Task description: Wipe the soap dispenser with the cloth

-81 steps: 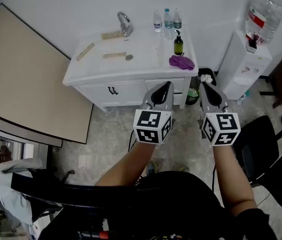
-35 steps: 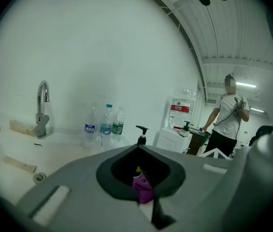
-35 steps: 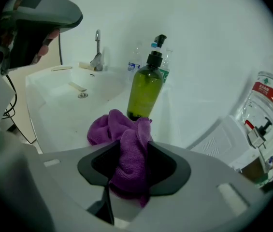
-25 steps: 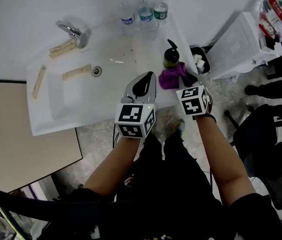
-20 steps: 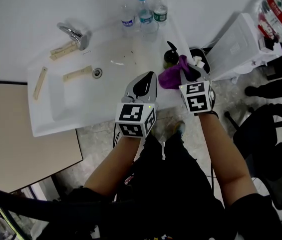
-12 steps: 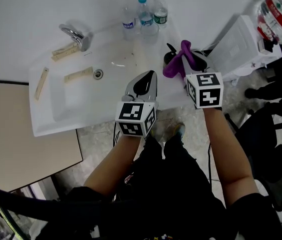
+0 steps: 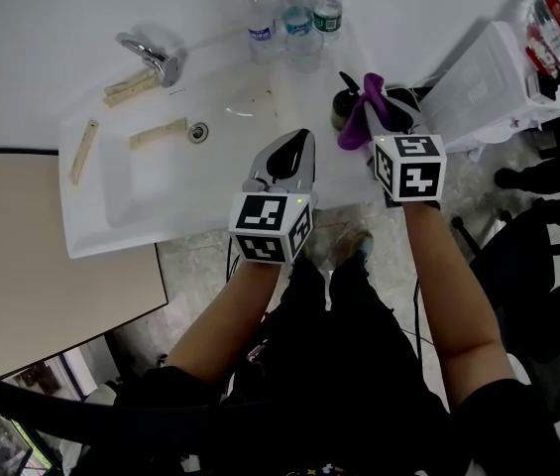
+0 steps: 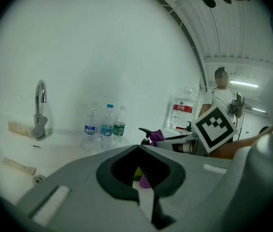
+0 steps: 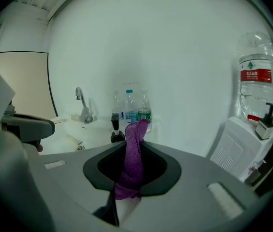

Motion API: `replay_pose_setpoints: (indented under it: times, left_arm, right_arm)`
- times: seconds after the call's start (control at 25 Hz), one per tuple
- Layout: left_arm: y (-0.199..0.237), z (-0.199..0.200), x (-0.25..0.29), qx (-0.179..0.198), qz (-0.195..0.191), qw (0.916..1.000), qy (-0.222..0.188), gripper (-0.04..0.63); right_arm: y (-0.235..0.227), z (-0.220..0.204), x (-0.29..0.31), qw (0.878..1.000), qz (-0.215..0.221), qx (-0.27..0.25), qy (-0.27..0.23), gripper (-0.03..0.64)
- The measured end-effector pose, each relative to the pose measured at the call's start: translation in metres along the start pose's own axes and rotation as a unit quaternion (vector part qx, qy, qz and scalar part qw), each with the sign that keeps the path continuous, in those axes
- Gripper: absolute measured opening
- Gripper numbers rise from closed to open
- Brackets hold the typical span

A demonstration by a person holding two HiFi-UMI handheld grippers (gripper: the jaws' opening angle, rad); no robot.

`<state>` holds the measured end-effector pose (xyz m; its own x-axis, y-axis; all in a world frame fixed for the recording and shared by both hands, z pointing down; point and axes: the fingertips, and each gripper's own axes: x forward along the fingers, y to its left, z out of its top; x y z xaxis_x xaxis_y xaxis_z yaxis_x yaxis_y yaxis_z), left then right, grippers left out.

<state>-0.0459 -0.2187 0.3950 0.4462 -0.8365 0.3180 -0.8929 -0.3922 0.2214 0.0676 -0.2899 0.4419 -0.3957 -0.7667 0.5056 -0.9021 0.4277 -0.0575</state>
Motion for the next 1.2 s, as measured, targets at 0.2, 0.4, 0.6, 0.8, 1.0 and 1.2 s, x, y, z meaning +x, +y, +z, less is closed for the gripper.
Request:
replay_pose_setpoints:
  times: [0.2, 0.4, 0.6, 0.8, 1.0, 1.2]
  left_arm:
    - [0.004, -0.008, 0.000, -0.003, 0.004, 1.0000, 0.004, 0.000]
    - [0.003, -0.017, -0.001, -0.006, 0.004, 0.9999, 0.009, 0.000]
    - [0.001, -0.022, -0.004, -0.006, 0.002, 0.9999, 0.013, 0.002]
    - [0.003, -0.022, -0.009, -0.005, -0.001, 0.9999, 0.012, 0.001]
    - [0.005, -0.016, -0.016, -0.004, -0.006, 1.0000, 0.007, 0.002]
    - [0.008, -0.009, -0.018, -0.001, -0.012, 0.9999, 0.003, 0.000]
  right_arm:
    - [0.008, -0.024, 0.005, 1.000, 0.004, 0.004, 0.016, 0.095]
    - [0.015, -0.051, 0.009, 0.999, 0.008, -0.005, 0.038, 0.095]
    - [0.024, -0.078, 0.014, 0.998, 0.020, -0.010, 0.065, 0.095]
    - [0.034, -0.061, 0.005, 0.999, 0.022, -0.012, 0.042, 0.095]
    - [0.043, -0.021, -0.012, 1.000, 0.017, -0.008, -0.005, 0.095]
    - [0.050, 0.010, -0.026, 0.999, 0.011, 0.000, -0.042, 0.095]
